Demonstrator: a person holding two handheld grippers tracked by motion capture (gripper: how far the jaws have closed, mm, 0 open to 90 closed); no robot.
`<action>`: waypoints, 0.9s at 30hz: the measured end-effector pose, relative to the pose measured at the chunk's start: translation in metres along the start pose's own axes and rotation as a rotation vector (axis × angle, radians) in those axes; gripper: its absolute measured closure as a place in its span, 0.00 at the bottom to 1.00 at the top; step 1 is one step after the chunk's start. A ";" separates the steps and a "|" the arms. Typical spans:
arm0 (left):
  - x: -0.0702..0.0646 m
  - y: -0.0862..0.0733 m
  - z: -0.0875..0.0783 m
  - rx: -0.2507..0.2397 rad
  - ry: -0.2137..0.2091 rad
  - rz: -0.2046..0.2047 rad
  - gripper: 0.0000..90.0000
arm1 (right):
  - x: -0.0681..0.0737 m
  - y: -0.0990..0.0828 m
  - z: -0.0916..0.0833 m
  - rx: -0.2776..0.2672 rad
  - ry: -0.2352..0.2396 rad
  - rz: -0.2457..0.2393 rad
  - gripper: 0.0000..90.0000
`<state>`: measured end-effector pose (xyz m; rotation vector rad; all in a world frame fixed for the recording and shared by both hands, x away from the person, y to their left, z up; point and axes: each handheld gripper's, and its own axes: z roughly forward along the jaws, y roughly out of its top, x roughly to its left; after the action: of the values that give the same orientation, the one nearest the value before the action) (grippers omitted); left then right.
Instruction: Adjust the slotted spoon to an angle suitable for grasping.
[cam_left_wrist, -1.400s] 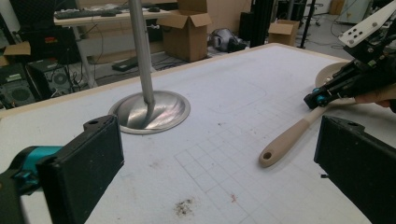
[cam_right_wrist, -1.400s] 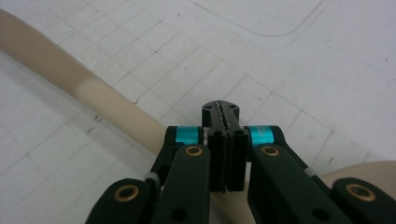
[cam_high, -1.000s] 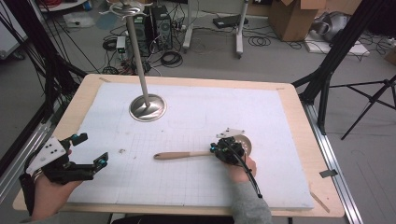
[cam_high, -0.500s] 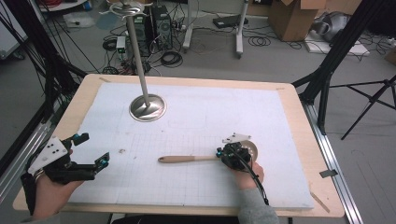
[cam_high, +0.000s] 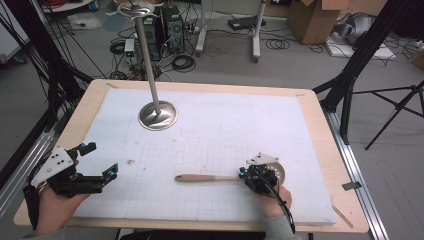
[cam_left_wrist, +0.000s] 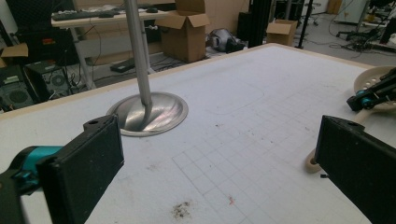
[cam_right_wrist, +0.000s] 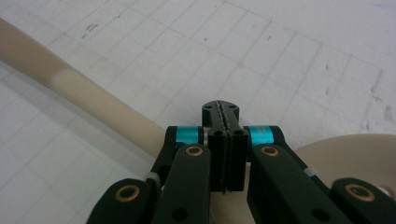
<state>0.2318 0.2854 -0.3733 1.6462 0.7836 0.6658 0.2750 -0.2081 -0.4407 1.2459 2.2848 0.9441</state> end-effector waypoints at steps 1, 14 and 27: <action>0.000 0.000 0.000 0.000 0.000 0.000 0.02 | 0.000 0.000 0.000 0.000 0.000 0.000 1.00; 0.001 0.000 0.002 0.000 -0.003 -0.003 0.02 | 0.037 0.016 -0.008 -0.095 0.161 -0.067 1.00; 0.001 0.000 0.001 -0.001 -0.001 -0.005 0.02 | 0.086 0.022 0.018 -0.061 0.317 -0.244 1.00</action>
<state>0.2332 0.2859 -0.3734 1.6433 0.7865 0.6620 0.2529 -0.1205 -0.4383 0.8139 2.5518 1.1768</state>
